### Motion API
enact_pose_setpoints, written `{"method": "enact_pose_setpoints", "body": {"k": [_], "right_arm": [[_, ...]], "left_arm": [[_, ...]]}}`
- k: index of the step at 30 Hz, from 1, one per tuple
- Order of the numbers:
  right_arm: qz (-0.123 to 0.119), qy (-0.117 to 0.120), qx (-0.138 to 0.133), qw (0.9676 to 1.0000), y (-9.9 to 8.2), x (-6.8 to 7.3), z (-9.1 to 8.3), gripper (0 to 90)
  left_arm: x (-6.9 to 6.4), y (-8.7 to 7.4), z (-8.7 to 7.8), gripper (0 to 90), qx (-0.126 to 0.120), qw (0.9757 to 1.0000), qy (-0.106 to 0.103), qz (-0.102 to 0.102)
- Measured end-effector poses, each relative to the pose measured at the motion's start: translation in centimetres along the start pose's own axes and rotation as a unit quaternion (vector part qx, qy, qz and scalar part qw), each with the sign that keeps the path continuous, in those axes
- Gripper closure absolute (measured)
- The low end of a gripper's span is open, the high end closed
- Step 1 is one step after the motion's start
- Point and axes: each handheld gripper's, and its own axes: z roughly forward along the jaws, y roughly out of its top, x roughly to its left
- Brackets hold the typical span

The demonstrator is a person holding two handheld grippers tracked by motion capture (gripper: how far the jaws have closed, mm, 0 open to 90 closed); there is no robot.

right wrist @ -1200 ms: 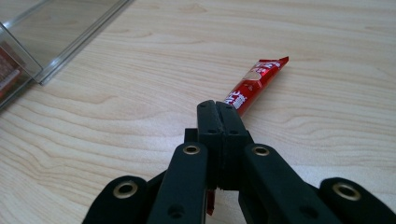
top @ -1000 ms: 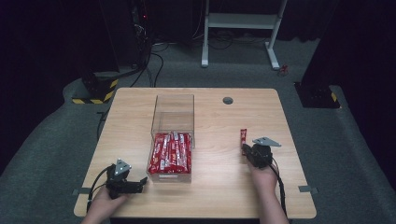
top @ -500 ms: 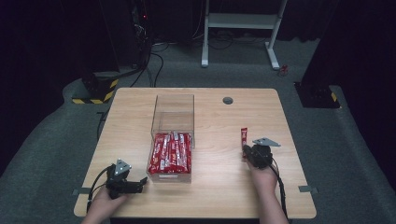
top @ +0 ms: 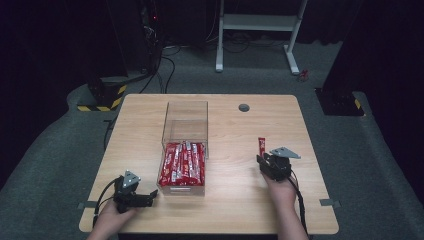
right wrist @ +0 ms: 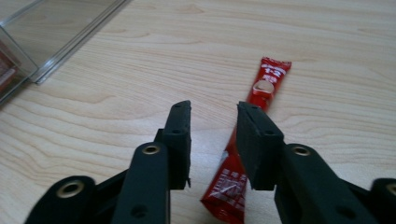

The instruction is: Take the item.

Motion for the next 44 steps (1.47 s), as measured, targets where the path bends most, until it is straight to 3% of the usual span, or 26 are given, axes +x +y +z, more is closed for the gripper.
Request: {"method": "enact_pose_setpoints", "body": {"k": [6,13,20,27,30,34,44], "right_arm": [[-0.029,0.001,-0.01,0.9995,0.3,1.7,-0.8,46.6],[-0.052,0.019,-0.005,0.9984,0.0,3.9,-1.1,31.8],[-0.054,0.033,0.02,0.9978,-1.6,6.2,-1.4,26.1],[-0.067,0.053,0.05,0.9951,-3.9,9.0,-1.7,22.6],[-0.079,0.047,0.064,0.9938,-4.6,9.9,-1.7,20.7],[-0.096,0.039,0.078,0.9915,-4.9,10.5,-1.3,18.0],[-0.087,0.042,0.09,0.9913,-4.7,10.5,-0.9,11.9]], "left_arm": [[0.0,0.0,0.0,0.7,0.0,1.0,0.0,0.0],[0.0,0.0,0.0,0.7,0.001,1.0,-0.002,0.001],[-0.1,0.0,0.0,0.7,0.001,1.0,-0.006,0.002],[-0.1,0.0,0.0,0.7,0.001,1.0,-0.007,0.005],[-0.1,0.0,0.0,0.7,0.0,1.0,-0.007,0.007],[-0.1,0.0,0.0,0.7,0.001,0.9999,-0.008,0.008],[-0.1,0.0,0.0,0.7,0.001,0.9999,-0.008,0.008]]}}
